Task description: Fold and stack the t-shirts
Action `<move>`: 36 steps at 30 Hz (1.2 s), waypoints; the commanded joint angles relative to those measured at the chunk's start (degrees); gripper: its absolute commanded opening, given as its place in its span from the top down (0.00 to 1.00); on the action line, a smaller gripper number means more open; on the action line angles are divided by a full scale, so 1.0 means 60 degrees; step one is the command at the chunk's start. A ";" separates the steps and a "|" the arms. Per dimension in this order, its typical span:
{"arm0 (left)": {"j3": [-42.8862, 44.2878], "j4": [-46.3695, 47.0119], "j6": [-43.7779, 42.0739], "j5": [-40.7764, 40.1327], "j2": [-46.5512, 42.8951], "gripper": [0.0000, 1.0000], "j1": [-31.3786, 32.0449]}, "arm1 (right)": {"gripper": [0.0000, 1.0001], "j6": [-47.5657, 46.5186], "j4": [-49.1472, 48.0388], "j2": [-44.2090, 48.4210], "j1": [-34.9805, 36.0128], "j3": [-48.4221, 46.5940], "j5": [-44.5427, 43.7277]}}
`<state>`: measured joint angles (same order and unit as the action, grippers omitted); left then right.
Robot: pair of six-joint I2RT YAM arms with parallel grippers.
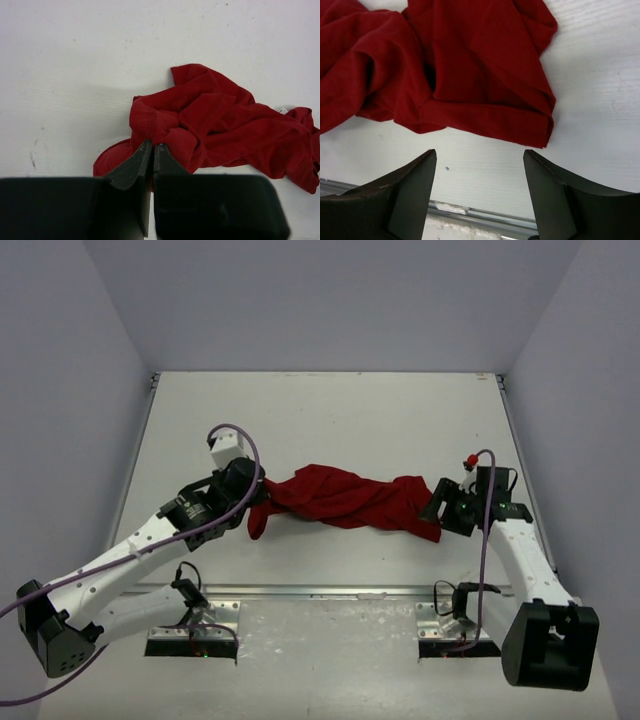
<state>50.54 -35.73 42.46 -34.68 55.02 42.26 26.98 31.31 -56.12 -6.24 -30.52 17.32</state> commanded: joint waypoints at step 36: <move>-0.0061 0.0475 -0.0293 -0.0052 -0.0381 1.00 -0.0100 | 0.99 -0.0088 -0.0462 0.0575 0.1831 -0.1034 -0.1362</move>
<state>46.54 -33.69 42.04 -34.83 55.18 42.28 24.67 24.25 -59.35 4.43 -32.21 11.09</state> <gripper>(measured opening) 0.010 0.015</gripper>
